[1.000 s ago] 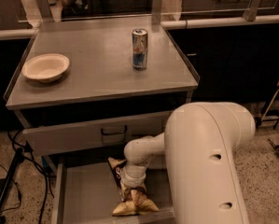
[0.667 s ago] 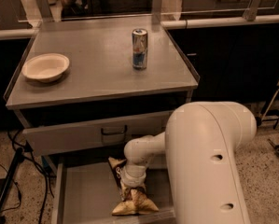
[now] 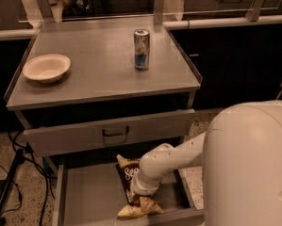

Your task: Pick brown chip bag from middle drawer and place on counter

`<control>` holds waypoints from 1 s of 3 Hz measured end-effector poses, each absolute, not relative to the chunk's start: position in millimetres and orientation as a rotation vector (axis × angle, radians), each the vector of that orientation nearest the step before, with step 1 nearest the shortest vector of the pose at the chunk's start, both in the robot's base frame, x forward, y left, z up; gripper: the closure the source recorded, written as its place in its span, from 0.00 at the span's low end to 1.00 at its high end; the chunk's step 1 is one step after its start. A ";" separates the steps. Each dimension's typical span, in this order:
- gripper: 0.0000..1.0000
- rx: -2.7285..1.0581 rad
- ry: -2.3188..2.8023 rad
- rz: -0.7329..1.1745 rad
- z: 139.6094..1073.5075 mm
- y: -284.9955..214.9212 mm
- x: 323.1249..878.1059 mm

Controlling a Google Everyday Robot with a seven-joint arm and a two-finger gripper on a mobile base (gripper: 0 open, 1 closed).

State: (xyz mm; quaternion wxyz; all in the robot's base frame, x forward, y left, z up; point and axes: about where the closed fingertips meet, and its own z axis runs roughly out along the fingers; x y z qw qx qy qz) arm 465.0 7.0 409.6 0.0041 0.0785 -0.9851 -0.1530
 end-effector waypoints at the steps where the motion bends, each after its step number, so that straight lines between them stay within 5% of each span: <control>1: 1.00 0.235 -3.146 -0.491 431.3 -6.3 453.3; 3: 1.00 0.249 -3.197 -0.516 456.4 -14.9 450.3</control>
Offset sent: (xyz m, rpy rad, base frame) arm -0.0201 -0.0327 0.0768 0.0410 -0.1755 -0.0239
